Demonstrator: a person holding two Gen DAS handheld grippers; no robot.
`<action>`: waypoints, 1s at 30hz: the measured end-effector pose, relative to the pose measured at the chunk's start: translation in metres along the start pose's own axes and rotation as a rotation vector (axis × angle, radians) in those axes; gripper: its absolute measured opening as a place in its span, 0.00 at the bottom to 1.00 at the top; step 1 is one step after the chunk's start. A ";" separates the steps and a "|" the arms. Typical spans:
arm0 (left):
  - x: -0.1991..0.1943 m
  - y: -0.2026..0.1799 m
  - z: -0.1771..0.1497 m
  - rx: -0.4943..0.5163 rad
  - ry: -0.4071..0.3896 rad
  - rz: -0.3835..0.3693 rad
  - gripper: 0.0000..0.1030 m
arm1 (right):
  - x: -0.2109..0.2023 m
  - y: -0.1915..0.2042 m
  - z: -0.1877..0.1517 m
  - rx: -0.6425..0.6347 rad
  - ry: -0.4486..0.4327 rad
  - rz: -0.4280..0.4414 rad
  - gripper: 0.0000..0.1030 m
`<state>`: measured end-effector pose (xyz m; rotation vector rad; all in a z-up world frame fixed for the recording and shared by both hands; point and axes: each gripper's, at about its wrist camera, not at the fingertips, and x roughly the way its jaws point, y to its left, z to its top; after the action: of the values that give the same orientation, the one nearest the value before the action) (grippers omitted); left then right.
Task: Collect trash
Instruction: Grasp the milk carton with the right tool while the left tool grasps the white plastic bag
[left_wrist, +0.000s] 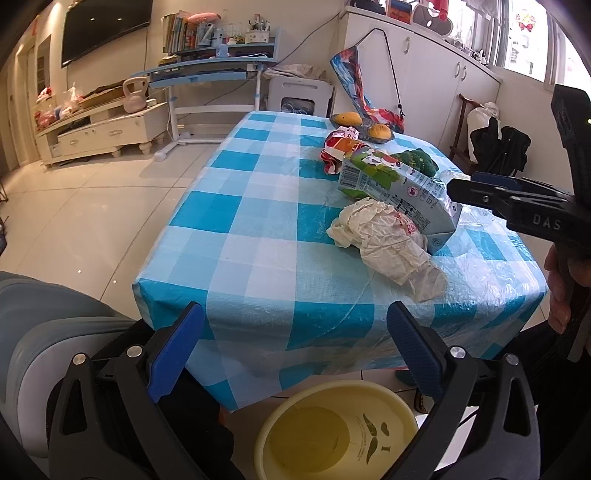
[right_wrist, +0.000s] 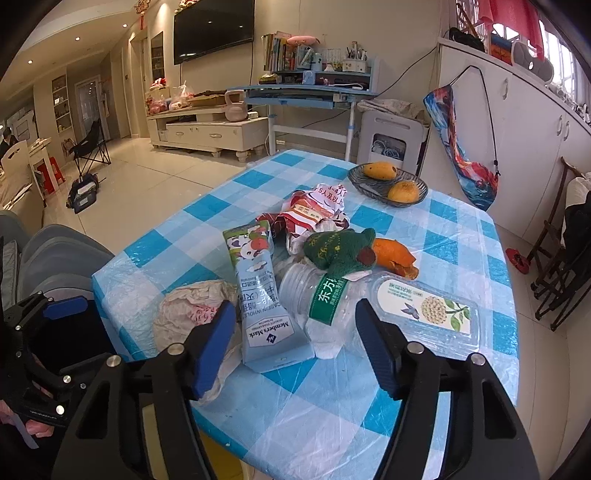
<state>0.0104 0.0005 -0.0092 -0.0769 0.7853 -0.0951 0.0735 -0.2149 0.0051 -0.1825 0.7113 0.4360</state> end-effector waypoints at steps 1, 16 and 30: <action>0.001 0.000 0.000 0.000 0.002 0.000 0.93 | 0.003 0.001 0.001 -0.007 0.010 0.011 0.54; 0.016 -0.001 0.020 -0.036 0.007 -0.025 0.93 | 0.023 0.005 0.008 -0.065 0.054 0.069 0.35; 0.074 -0.047 0.059 0.023 0.059 -0.019 0.93 | 0.009 -0.005 -0.014 -0.059 0.123 0.076 0.32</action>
<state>0.1014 -0.0522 -0.0150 -0.0596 0.8425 -0.1245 0.0735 -0.2205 -0.0108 -0.2397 0.8281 0.5216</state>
